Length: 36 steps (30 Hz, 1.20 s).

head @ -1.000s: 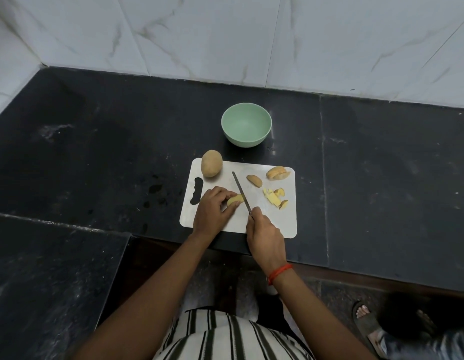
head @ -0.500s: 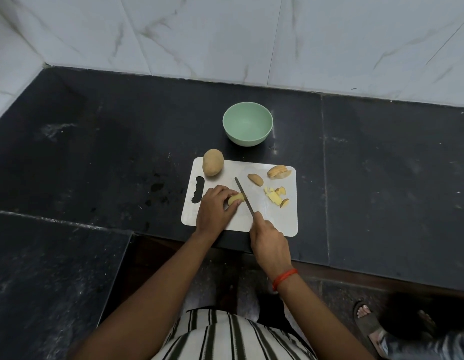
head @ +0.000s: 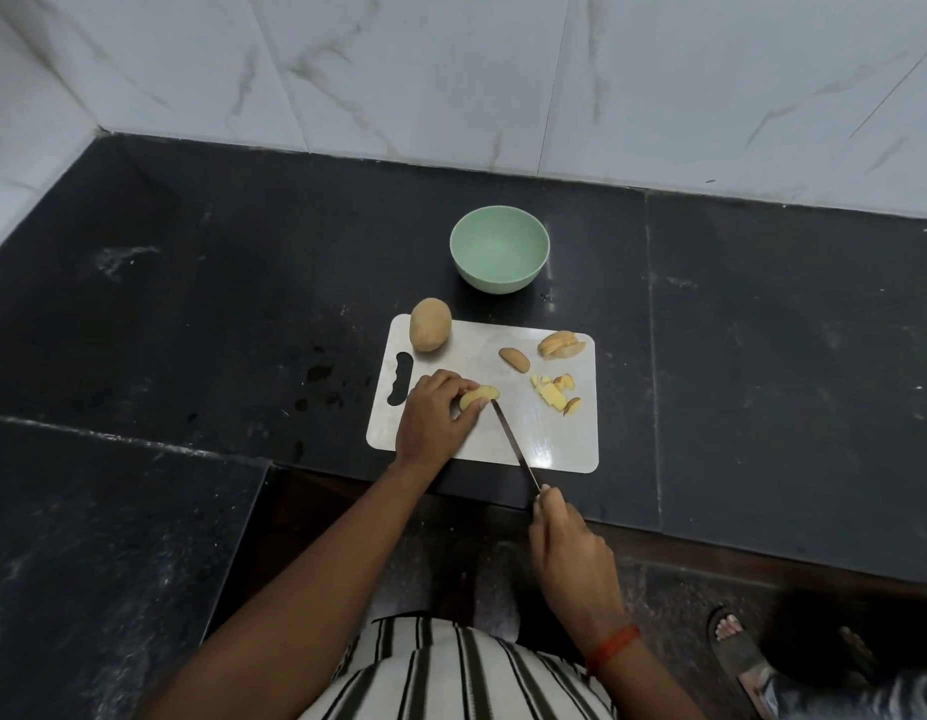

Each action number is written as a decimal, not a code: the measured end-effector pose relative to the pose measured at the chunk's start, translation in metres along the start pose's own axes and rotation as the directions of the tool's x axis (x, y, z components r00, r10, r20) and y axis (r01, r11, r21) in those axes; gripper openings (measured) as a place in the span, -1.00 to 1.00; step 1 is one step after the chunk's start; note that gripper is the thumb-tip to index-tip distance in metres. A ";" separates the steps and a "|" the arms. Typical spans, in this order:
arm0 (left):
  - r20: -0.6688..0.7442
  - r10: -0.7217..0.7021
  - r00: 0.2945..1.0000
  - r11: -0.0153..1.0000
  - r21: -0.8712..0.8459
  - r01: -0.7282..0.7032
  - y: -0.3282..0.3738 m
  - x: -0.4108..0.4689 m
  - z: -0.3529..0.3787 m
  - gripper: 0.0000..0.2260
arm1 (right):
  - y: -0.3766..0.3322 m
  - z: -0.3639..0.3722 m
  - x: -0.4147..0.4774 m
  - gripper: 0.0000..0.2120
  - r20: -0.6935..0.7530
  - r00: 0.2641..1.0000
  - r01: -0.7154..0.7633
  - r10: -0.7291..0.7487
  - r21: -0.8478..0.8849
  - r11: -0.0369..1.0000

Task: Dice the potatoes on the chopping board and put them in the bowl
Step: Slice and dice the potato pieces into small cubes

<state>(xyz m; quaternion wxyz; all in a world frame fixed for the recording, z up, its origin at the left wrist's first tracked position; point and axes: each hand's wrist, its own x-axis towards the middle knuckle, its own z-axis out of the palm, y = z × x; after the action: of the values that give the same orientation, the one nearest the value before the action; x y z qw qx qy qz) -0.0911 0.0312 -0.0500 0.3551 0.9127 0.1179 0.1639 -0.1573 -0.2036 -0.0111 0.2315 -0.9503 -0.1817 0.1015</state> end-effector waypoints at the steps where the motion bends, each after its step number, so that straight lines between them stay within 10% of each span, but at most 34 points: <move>1: 0.001 0.001 1.000 1.000 0.001 -0.001 0.000 0.000 0.000 -0.77 | -0.003 0.001 0.004 -0.85 -0.030 0.999 0.016 -0.015 0.012 1.000; 36: 0.018 -0.016 1.000 0.994 -0.105 0.017 -0.004 -0.002 -0.005 -0.86 | -0.051 0.008 0.088 -0.85 0.009 1.000 -0.008 0.009 -0.116 0.993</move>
<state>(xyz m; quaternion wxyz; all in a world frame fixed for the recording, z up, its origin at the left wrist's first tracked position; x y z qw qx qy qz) -0.0954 0.0365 -0.0504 0.4049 0.8932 0.1136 0.1593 -0.0943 -0.1239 -0.0034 0.1745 -0.9624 -0.1843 0.0964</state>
